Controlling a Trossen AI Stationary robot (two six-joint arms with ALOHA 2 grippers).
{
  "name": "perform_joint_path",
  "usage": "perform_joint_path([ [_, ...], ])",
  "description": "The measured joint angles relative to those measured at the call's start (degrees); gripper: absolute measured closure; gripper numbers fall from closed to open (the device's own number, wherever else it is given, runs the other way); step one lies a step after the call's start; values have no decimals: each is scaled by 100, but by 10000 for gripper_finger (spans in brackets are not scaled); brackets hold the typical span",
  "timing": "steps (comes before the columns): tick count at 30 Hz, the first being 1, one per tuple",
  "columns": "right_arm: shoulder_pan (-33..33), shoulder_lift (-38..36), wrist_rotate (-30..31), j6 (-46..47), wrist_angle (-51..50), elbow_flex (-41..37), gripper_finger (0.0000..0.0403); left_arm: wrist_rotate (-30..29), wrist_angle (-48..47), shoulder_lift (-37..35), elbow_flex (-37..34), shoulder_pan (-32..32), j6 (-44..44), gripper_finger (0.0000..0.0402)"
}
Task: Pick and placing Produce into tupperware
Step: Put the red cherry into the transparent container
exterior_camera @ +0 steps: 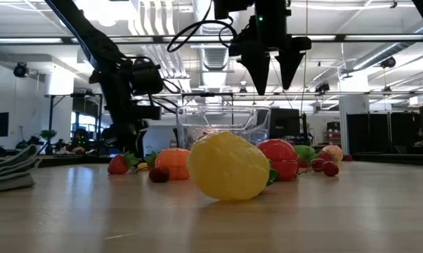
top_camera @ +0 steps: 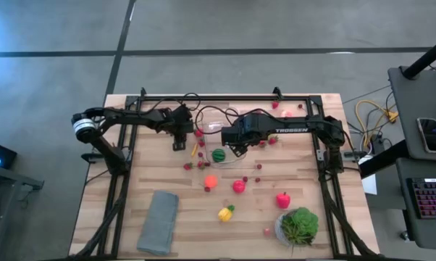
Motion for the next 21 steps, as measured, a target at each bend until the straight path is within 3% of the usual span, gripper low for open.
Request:
perform_joint_path([
  [12,2,0,0,0,37,2,37,-53,-32,2,-3,2,114,325],
  [21,13,-94,78,12,38,4,37,-50,-471,-94,230,-26,92,336],
])
